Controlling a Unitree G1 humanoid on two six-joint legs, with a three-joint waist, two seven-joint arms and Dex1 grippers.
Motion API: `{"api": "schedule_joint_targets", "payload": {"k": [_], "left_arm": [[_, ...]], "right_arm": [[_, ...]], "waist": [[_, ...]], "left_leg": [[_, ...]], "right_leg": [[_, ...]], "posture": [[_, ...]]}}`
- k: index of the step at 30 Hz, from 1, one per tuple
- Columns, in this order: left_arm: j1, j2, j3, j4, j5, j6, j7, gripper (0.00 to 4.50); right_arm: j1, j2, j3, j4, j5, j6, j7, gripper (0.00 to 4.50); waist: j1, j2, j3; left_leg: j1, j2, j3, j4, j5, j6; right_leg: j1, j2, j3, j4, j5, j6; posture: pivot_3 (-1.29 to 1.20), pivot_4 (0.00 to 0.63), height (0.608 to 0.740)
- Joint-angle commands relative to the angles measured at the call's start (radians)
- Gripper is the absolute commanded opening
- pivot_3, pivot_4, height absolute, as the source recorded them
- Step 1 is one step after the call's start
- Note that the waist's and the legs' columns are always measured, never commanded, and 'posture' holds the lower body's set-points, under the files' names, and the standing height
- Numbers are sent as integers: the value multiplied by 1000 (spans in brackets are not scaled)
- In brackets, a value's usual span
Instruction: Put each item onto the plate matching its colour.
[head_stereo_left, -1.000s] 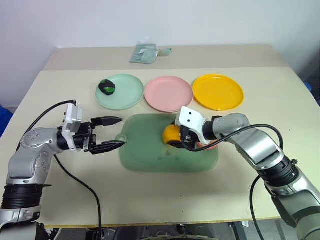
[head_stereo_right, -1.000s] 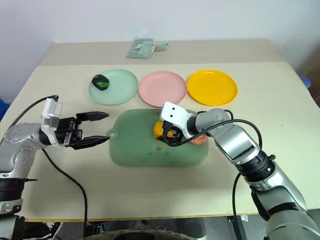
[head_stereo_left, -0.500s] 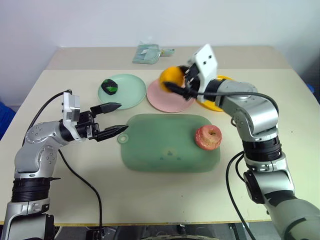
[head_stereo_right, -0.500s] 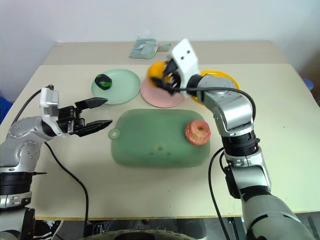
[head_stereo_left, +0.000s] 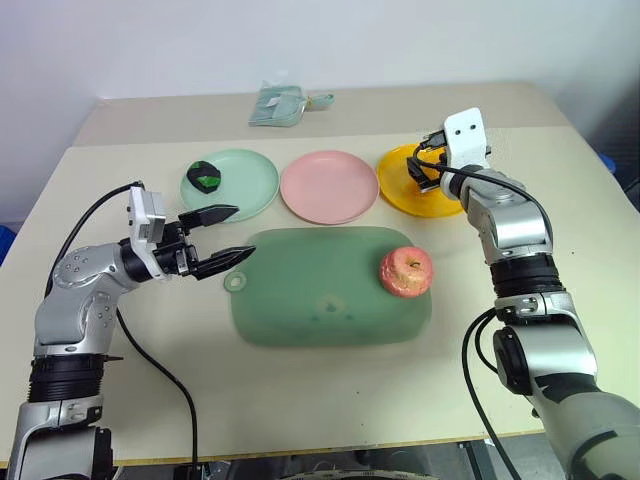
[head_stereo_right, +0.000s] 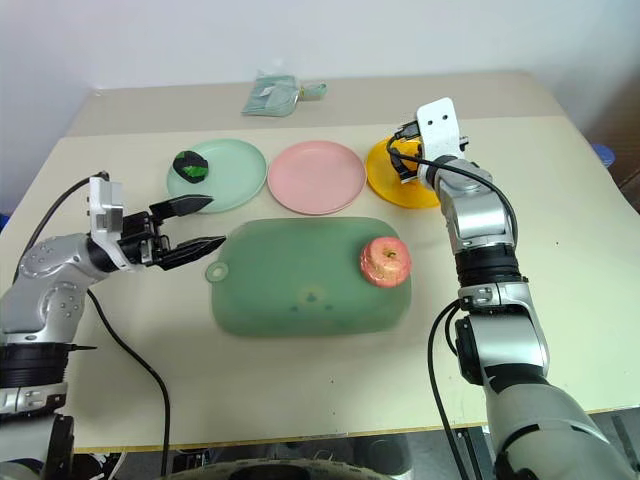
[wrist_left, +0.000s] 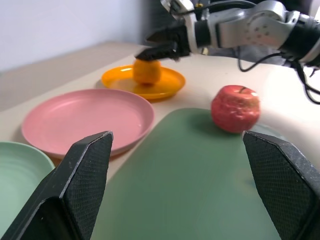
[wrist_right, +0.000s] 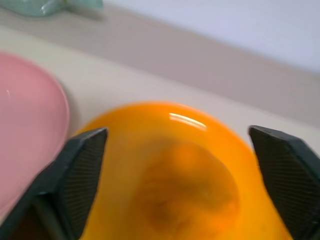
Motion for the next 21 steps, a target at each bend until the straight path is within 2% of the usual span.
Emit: {"api": "schedule_joint_targets", "payload": {"k": [1,3,5,8,10,15,21], "left_arm": [[9,34,30,-60,-69,67,-24,4261],[46,67,31,-102,-110,121,-67,4261],[89,98,28,-134,-128,162,-94,4261],[110,113,25,-143,-105,145,-97,4261],[111,120,22,-144,-102,145,-100,4261],[105,105,-3,-142,-83,118,-114,4261],[107,111,-36,-126,-56,79,-173,4261]], "right_arm": [[-22,6,-93,-140,154,9,129,4461],[48,-40,-112,-312,333,151,326,4461],[175,-172,-76,-515,449,245,550,4461],[297,-336,-53,-648,510,324,697,4461],[367,-433,-56,-699,516,313,780,4461],[458,-559,-15,-705,462,290,844,4461],[482,-543,29,-690,437,279,837,4461]], "waist": [[1,0,0],[4,0,0],[14,0,0],[19,0,0],[20,0,0],[10,0,0],[10,0,0]], "left_leg": [[0,0,0,0,0,0],[0,0,0,0,-1,1],[0,0,0,-1,-3,5],[0,0,-1,-1,-5,9],[0,0,-1,1,-5,9],[2,2,-1,3,-6,9],[1,1,0,1,-6,9]], "right_leg": [[0,0,0,0,0,0],[0,0,0,0,0,0],[1,0,0,-1,0,0],[4,-1,0,-5,0,0],[5,-1,0,-7,0,1],[8,-1,0,-7,1,1],[6,-1,0,-7,1,1]], "posture": [[0,150,738],[0,150,738],[0,150,738],[0,150,738],[0,150,738],[0,150,738],[0,150,738]]}}
